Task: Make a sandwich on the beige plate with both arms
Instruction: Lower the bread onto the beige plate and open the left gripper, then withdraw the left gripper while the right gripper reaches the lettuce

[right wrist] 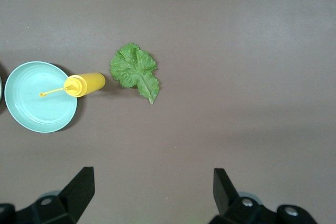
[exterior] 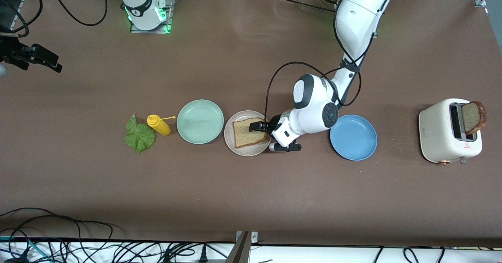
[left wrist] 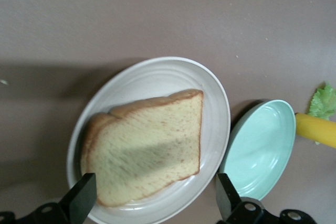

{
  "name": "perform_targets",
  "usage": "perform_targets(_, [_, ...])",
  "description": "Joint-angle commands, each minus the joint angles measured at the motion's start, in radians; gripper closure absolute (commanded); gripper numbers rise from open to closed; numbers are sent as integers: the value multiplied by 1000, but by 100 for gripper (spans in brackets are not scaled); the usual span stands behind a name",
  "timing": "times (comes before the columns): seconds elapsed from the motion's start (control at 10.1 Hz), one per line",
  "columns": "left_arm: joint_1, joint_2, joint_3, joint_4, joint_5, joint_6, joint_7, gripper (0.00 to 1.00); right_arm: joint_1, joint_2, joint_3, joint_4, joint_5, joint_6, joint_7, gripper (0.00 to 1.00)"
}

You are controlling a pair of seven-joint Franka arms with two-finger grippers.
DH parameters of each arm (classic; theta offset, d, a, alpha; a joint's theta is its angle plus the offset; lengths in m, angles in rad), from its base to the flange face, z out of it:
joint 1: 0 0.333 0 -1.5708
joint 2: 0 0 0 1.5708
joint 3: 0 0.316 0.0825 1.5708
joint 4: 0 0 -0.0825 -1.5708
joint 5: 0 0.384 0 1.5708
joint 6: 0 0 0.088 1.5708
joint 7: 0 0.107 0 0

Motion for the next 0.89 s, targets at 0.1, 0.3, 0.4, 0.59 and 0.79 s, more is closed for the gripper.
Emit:
perform_targets(0.1, [44,-14,2,13,106,-87,-2,0,-3,-4,0,10,18,-17,4,0])
perform_targets(0.3, [92,-49,3,18,200,-162,-3,0,3,8,3,10,14,-14,3,0])
perform_targets(0.4, [113,-62,3,20,269,-188,-5,0,3,40,3,10,14,-8,10,0])
perform_targets(0.59, [147,-85,5,23,433,-238,-8,0,-3,134,2,9,18,9,0,0])
perform_targets(0.79, [193,-85,7,24,498,-295,-17,0,3,203,5,7,20,88,0,0])
